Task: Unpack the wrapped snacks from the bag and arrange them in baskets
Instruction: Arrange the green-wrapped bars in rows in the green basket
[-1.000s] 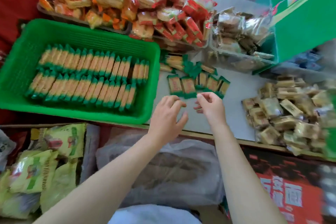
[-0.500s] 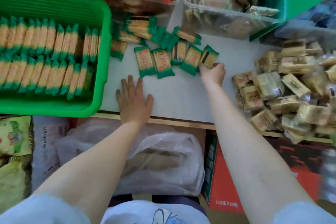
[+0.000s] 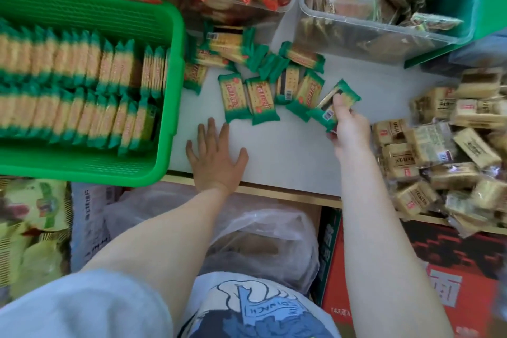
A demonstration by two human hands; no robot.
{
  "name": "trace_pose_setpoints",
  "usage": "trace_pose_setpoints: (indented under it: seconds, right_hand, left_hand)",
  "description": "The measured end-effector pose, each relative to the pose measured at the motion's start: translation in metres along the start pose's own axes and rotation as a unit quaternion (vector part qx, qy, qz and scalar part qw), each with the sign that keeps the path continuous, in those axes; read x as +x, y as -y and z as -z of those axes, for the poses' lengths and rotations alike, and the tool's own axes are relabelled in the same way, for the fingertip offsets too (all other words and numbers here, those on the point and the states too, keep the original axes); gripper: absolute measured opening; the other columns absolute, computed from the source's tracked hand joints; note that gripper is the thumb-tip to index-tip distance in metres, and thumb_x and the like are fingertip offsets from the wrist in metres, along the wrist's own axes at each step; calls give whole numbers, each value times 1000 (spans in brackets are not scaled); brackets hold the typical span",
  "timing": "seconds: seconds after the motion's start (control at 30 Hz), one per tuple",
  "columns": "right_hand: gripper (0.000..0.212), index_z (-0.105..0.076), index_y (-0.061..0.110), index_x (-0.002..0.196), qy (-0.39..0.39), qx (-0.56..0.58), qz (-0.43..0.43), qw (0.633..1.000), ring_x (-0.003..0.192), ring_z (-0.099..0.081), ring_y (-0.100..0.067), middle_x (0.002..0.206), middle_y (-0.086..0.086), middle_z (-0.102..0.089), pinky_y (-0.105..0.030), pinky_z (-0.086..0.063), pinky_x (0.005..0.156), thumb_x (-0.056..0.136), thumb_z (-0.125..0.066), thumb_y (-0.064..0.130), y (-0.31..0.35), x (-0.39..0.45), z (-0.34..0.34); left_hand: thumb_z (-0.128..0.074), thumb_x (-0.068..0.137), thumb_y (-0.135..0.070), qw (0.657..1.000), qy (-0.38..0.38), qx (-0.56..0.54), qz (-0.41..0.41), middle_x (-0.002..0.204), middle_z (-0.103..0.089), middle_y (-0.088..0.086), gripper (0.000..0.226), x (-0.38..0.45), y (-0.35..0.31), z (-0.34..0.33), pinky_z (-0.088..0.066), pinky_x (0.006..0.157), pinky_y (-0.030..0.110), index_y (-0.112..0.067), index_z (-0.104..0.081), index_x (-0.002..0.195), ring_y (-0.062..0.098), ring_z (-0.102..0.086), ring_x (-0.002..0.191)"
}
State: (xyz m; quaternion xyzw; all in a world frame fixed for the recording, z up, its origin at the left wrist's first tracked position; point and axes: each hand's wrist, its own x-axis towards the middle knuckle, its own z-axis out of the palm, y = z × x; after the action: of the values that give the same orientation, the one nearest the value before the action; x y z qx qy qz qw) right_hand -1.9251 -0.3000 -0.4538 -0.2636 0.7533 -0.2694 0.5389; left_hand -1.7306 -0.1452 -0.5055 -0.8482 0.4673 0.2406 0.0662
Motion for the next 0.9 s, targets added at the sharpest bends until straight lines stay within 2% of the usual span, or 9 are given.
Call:
trace_pose_setpoints:
  seconds: [0.1, 0.23, 0.3, 0.37, 0.43, 0.6, 0.77, 0.83, 0.9]
  right_hand:
    - [25, -63, 17, 96, 64, 7, 13, 998, 90, -68, -15, 103, -2, -73, -31, -55, 81, 99, -58, 41, 9, 0, -23]
    - [40, -54, 12, 124, -19, -156, 81, 984, 94, -53, -20, 130, -12, -57, -22, -41, 77, 98, -59, 43, 19, 11, -57]
    - [53, -44, 14, 131, -24, -162, 83, 983, 96, -52, -24, 133, -14, -50, -26, -44, 80, 93, -65, 43, 23, 15, -68]
    - [65, -36, 12, 133, -13, -150, 65, 986, 100, -55, -25, 131, -12, -49, -32, -50, 85, 88, -73, 41, 25, 16, -74]
    - [72, -33, 8, 132, 1, -117, 46, 992, 101, -56, -20, 122, -5, -52, -29, -49, 87, 84, -79, 35, 23, 14, -77]
    - [59, -52, 5, 118, -18, -171, 87, 981, 95, -63, -19, 107, 1, -63, -30, -51, 83, 78, -82, 38, 3, -6, -60]
    - [59, -43, 2, 125, -57, -417, 190, 887, 116, -55, -39, 124, -18, -58, -48, -46, 95, 88, -70, 38, -40, -39, -33]
    - [64, -40, 0, 134, -19, -428, 179, 886, 121, -50, -38, 130, -20, -53, -48, -45, 96, 89, -69, 37, -55, -43, -35]
    - [68, -39, 1, 136, 7, -382, 171, 908, 120, -51, -36, 129, -17, -52, -46, -48, 95, 89, -70, 39, -65, -43, -38]
  left_hand:
    - [-26, 98, -58, 1000, 1, 1, 1, 168, 14, -1, 72, 0, 1, 0, 3, 123, 53, -29, -3, 160, 22, 14, 154]
    - [-25, 98, -58, 1000, -1, -3, -2, 168, 13, -1, 71, 1, 0, -1, 4, 123, 53, -29, -4, 159, 22, 14, 154]
    - [-25, 98, -58, 1000, -1, -1, 0, 168, 14, -1, 72, 3, 0, -1, 4, 123, 53, -29, -2, 159, 22, 15, 153]
    - [-25, 98, -58, 1000, 0, -1, 2, 168, 14, -1, 72, 3, 0, -1, 4, 123, 53, -29, -2, 160, 22, 15, 153]
    - [-25, 98, -58, 1000, 1, 4, 2, 168, 13, -1, 72, 2, 2, -2, 3, 123, 54, -29, -2, 160, 22, 14, 154]
    - [-26, 98, -58, 1000, -7, 10, 6, 168, 12, -1, 72, 2, 3, -5, 3, 123, 54, -29, -3, 160, 22, 13, 154]
    - [-25, 98, -58, 1000, -8, 13, 8, 168, 12, -1, 72, 2, 2, -6, 2, 123, 54, -29, -3, 160, 22, 13, 154]
    - [-27, 98, -57, 1000, -10, 9, 7, 168, 11, -1, 71, 2, 4, -5, 2, 123, 53, -29, -4, 160, 22, 11, 154]
    - [-28, 99, -56, 1000, -18, 6, 6, 168, 9, 0, 70, 2, 5, -4, 1, 123, 53, -28, -6, 160, 22, 10, 154]
